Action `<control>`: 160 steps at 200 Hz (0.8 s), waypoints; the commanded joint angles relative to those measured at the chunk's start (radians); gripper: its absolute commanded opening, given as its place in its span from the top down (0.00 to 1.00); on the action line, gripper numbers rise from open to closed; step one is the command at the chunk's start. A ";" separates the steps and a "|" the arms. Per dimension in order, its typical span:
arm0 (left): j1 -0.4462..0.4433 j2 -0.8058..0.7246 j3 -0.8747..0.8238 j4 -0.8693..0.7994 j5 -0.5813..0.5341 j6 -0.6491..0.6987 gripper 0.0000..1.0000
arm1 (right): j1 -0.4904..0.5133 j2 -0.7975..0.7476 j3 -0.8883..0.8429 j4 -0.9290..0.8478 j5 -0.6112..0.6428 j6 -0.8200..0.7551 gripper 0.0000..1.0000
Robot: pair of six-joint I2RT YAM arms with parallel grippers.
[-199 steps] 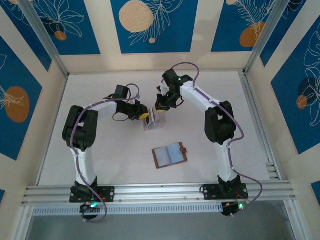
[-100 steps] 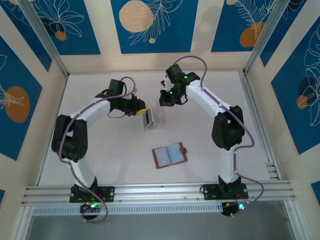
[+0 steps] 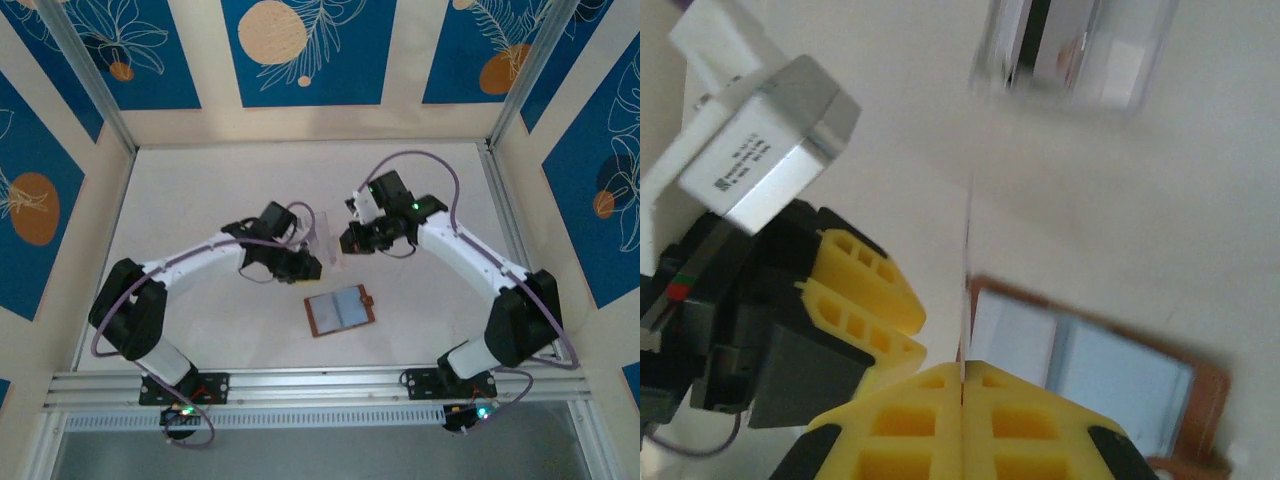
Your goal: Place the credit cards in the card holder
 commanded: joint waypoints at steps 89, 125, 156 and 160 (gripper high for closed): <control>-0.152 0.189 -0.052 0.074 -0.111 -0.087 0.74 | -0.030 -0.156 -0.374 0.191 -0.157 0.130 1.00; -0.142 0.204 -0.075 0.052 -0.142 -0.068 0.75 | -0.031 -0.131 -0.419 0.227 -0.166 0.154 1.00; -0.124 0.196 -0.104 0.037 -0.158 -0.049 0.76 | -0.031 -0.086 -0.435 0.258 -0.198 0.167 1.00; -0.119 0.195 -0.107 0.035 -0.160 -0.045 0.76 | -0.031 -0.080 -0.438 0.264 -0.204 0.168 1.00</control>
